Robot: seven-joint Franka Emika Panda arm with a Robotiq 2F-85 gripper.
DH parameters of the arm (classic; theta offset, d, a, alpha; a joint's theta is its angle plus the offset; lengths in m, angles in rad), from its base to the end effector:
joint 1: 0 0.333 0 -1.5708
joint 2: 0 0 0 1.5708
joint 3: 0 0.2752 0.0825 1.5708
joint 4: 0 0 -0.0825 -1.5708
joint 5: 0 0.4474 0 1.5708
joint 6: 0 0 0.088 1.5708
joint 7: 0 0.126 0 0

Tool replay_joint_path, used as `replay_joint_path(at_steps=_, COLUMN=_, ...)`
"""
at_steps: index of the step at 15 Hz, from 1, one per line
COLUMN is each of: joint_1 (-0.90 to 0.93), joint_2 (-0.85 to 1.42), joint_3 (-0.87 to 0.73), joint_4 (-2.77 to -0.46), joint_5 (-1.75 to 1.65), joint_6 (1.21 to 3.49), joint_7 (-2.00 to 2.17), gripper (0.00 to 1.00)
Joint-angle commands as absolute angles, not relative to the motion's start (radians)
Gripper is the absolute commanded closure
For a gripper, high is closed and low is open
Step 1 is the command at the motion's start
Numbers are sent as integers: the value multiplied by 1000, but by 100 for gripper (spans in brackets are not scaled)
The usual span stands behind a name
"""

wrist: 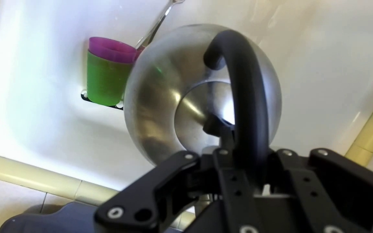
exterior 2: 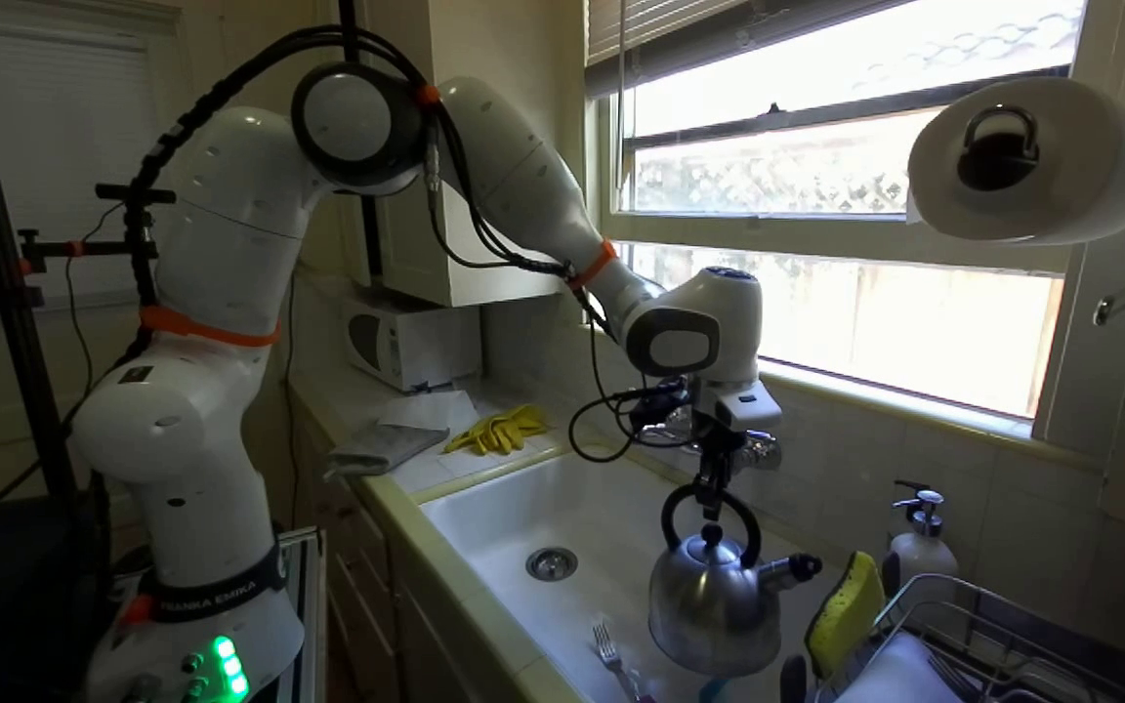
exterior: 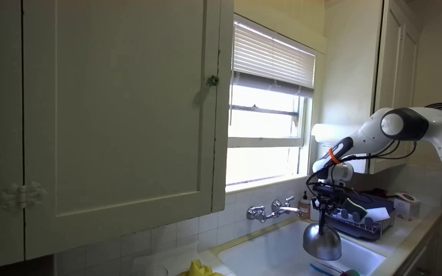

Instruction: Put the teapot in the sink

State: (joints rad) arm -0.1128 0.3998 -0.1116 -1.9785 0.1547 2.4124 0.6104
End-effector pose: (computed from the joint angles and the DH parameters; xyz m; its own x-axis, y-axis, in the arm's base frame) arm 0.6289 -0.1423 0.1668 0.5910 -0.8066 -0.0078 -0.8049 -0.5890 -0.0724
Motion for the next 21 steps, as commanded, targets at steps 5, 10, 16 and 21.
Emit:
replay_joint_path(at_steps=5, joint_1=-96, joint_2=493, joint_3=-150, joint_4=-1911, joint_5=167, joint_6=2385, joint_7=617, gripper=98)
replay_joint_path(at_steps=10, joint_1=-96, joint_2=507, joint_3=-155, joint_4=-1931, joint_5=166, joint_6=2401, joint_7=602, gripper=92)
replay_joint_path(at_steps=16, joint_1=-113, joint_2=540, joint_3=-124, joint_4=-1940, joint_5=217, joint_6=2456, joint_7=550, gripper=98)
replay_joint_path(at_steps=21, joint_1=-104, joint_2=598, joint_3=-114, joint_4=-1900, joint_5=251, joint_6=2449, joint_7=552, gripper=98)
